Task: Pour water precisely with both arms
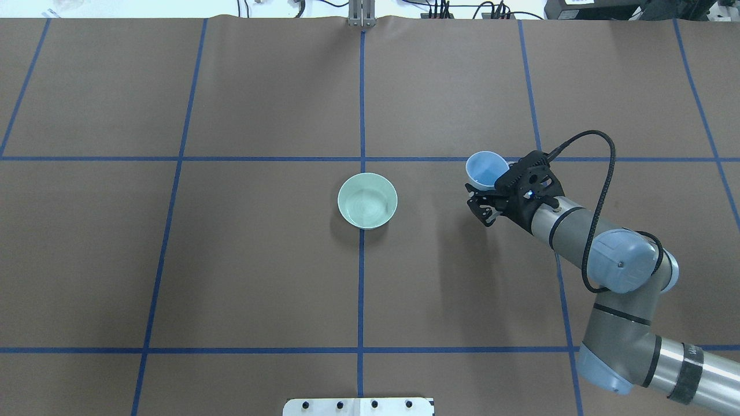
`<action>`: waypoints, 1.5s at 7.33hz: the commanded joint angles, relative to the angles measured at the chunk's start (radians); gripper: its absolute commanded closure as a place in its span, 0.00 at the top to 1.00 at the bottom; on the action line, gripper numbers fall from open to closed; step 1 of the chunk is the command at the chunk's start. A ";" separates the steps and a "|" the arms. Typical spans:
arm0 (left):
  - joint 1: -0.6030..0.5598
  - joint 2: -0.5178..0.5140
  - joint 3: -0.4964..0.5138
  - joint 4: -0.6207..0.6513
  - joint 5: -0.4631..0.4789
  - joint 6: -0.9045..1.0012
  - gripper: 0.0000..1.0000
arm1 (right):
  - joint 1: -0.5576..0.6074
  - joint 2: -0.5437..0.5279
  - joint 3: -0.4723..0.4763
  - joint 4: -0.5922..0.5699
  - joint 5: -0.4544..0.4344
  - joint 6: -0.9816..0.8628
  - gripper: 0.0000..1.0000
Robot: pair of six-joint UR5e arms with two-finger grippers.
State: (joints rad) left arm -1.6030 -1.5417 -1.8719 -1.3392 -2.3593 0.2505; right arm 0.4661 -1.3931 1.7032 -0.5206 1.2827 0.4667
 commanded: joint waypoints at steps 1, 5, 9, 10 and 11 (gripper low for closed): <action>0.000 0.000 0.004 0.000 0.000 -0.004 1.00 | 0.009 0.078 -0.001 0.002 0.186 -0.130 0.00; 0.000 0.017 0.007 0.002 -0.002 -0.005 1.00 | 0.022 0.248 -0.007 -0.308 0.362 -0.143 0.00; 0.000 0.022 0.008 0.002 -0.002 -0.005 1.00 | 0.020 0.327 0.004 -0.615 0.363 -0.143 0.00; 0.000 0.022 0.010 0.002 -0.002 -0.005 1.00 | 0.020 0.351 0.004 -0.698 0.366 -0.142 0.00; 0.000 0.022 0.011 0.002 -0.002 -0.005 1.00 | 0.020 0.386 0.006 -0.796 0.366 -0.138 0.00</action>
State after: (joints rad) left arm -1.6030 -1.5202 -1.8623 -1.3377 -2.3608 0.2454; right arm 0.4864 -1.0457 1.7068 -1.1986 1.6477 0.3253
